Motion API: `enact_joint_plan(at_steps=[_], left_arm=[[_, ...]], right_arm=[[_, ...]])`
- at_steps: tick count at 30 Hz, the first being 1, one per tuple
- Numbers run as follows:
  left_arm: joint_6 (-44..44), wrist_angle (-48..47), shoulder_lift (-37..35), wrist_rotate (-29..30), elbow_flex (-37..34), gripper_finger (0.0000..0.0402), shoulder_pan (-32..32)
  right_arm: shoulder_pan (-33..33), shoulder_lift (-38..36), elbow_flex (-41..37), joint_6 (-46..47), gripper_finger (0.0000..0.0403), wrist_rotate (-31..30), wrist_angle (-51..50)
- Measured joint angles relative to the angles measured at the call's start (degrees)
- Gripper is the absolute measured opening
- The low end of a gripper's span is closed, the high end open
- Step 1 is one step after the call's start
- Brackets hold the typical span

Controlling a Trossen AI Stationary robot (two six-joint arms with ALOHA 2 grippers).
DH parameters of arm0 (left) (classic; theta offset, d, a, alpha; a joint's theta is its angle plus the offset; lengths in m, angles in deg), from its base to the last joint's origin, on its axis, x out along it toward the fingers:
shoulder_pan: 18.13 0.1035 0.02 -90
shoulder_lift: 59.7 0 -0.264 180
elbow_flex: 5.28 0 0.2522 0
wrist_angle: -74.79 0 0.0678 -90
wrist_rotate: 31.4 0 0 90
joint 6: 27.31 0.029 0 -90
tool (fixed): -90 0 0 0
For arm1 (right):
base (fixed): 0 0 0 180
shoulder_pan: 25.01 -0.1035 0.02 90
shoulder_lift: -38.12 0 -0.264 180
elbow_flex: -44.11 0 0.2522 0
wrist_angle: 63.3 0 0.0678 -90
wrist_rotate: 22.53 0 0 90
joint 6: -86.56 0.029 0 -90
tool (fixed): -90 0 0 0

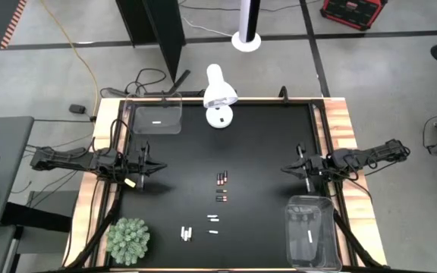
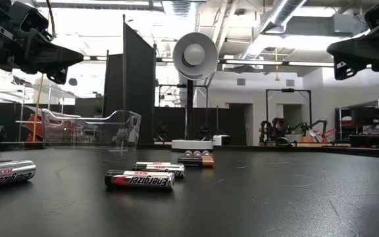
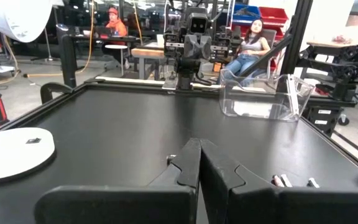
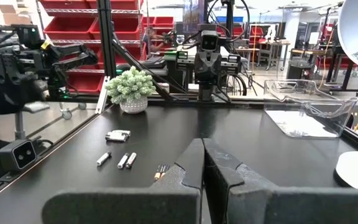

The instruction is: Sort batteries

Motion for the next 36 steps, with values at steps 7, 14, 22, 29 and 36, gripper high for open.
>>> enact_joint_plan(at_steps=[7, 14, 22, 29, 36], left_arm=[[1.91, 14.17, 0.02, 0.49, 0.00, 0.0002, 0.00], [-13.36, 22.09, 0.73, 3.20, 1.66, 0.0002, 0.05], [-19.27, 24.49, 7.89, 0.83, 2.08, 0.0002, 0.02], [-17.45, 30.60, 23.63, 4.25, 4.70, 0.0017, 0.05], [-5.26, 26.85, 43.69, 4.37, 16.80, 0.0066, -1.28]], right_arm=[[-0.02, 0.00, 0.01, 0.02, 0.0027, 0.00, 0.01], [0.00, 0.00, 0.02, -0.36, 0.0027, 0.00, 0.00], [0.09, 0.00, 0.01, -20.21, 0.0027, -0.01, 0.01], [0.13, -0.01, 0.01, -21.17, 0.0027, -0.02, 0.05], [0.81, 0.00, -0.22, -22.73, 0.0027, -0.43, 6.98]])
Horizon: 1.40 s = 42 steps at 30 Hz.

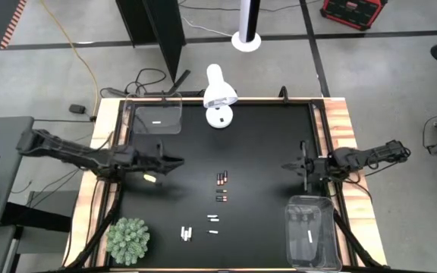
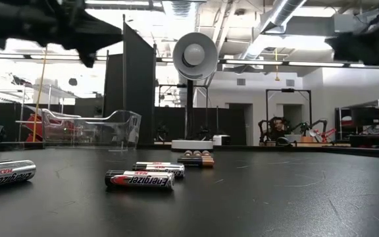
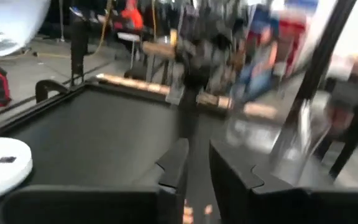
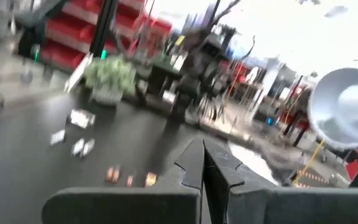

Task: Sort batteries
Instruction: Put the black battery into the top transparent bin

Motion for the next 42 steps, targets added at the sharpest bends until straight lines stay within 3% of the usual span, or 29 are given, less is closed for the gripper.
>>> enact_joint_plan(at_steps=[5, 11, 20, 31, 42], left_arm=[[6.81, -10.31, 12.77, 0.15, 11.36, 0.0102, -0.61], [6.13, -18.73, 26.27, 0.42, 23.08, 0.0131, -0.61], [9.21, -24.52, 43.07, 1.79, 33.23, 0.0164, 0.43], [11.01, -26.41, 51.85, 2.50, 36.07, 0.0231, 1.38], [5.88, -27.99, 53.07, -4.19, 36.01, 0.0292, 2.07]], right_arm=[[1.62, 0.00, 0.06, 2.87, 0.0027, 0.02, 12.39], [6.12, -0.02, 0.31, 20.45, 0.0027, -1.14, 27.42], [12.83, 0.15, 2.01, 33.20, 0.0027, -1.44, 27.86], [16.94, 0.30, 3.10, 34.88, 0.0027, -1.42, 25.26], [17.29, 0.30, 3.10, 34.81, 0.0027, -1.40, 23.90]])
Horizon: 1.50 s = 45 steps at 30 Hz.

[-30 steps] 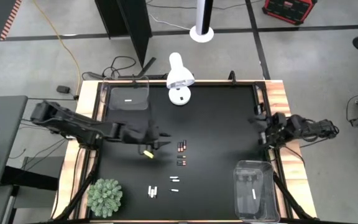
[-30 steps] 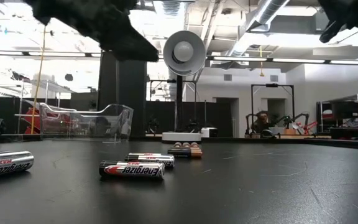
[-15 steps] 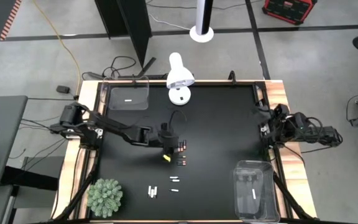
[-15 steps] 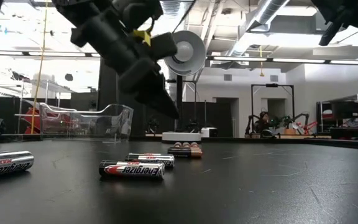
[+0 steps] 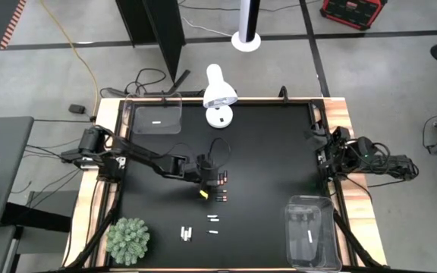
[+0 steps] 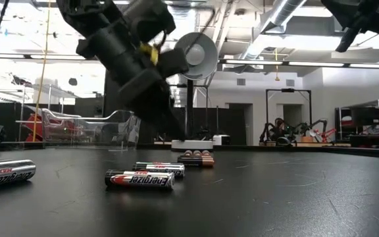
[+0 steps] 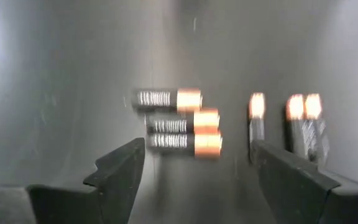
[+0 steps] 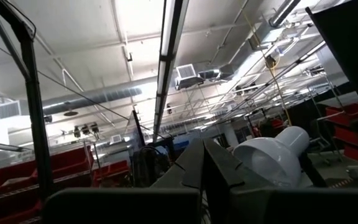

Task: Sort batteries
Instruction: Put the black battery into the top transparent bin

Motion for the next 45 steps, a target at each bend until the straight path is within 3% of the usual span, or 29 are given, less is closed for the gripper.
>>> enact_joint_plan(at_steps=[45], left_arm=[[-0.24, 4.88, 4.74, -3.77, 0.05, 0.0305, 2.93]], right_arm=[[1.40, -0.01, 0.02, 0.02, 0.0027, 0.08, -1.01]])
